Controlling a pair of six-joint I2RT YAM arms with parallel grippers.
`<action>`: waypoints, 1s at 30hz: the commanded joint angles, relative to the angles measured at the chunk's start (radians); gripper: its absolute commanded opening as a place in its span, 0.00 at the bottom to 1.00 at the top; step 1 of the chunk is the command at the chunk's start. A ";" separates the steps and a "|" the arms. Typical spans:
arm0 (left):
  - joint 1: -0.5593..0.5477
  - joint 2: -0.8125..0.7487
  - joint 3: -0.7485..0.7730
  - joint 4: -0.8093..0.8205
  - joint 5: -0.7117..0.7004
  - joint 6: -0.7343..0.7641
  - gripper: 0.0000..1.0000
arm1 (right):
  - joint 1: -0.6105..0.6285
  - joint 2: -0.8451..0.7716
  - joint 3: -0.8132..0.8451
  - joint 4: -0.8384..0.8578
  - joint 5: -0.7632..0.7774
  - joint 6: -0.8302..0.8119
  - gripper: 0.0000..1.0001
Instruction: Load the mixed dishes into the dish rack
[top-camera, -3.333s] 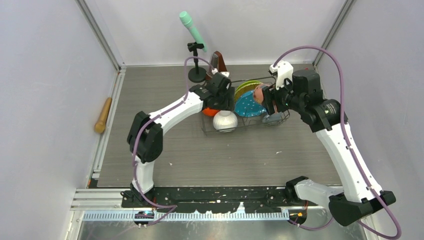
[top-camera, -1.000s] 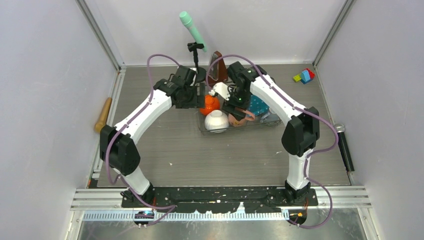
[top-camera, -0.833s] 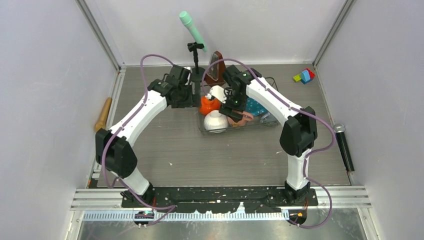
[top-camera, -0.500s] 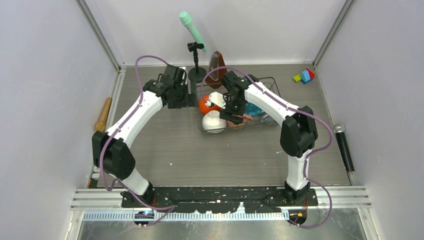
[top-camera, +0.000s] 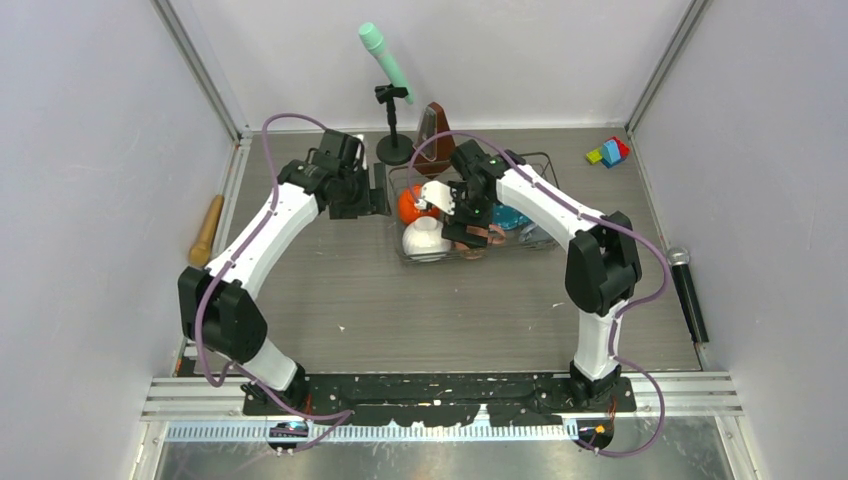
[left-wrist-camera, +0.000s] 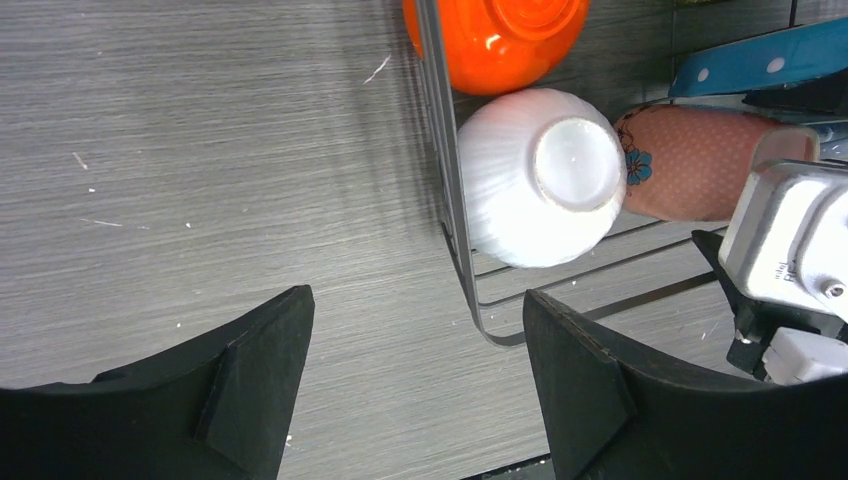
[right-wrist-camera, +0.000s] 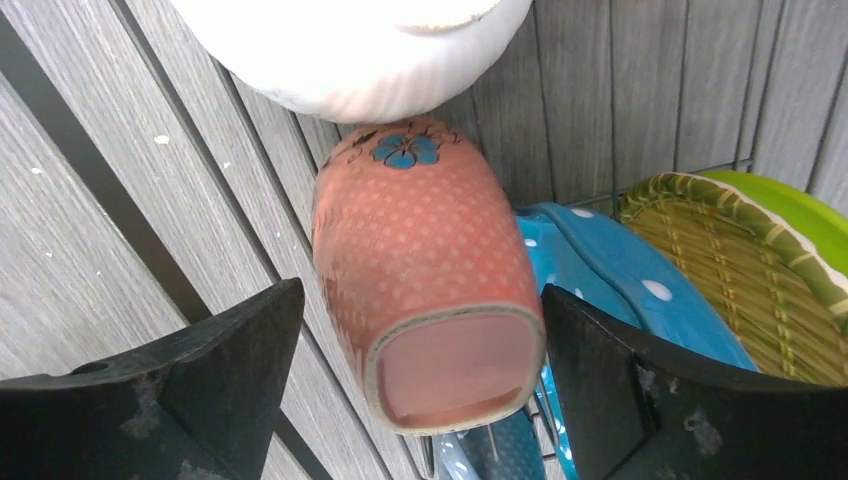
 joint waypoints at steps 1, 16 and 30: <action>0.021 -0.060 -0.001 -0.020 0.027 0.011 0.79 | -0.010 -0.077 -0.024 0.147 -0.028 -0.024 0.97; 0.100 -0.130 -0.027 0.007 0.055 0.017 0.79 | -0.024 -0.242 0.041 0.132 -0.209 0.055 0.97; 0.117 -0.516 -0.499 0.498 -0.097 0.069 0.89 | -0.257 -0.692 -0.385 0.636 0.142 1.068 0.98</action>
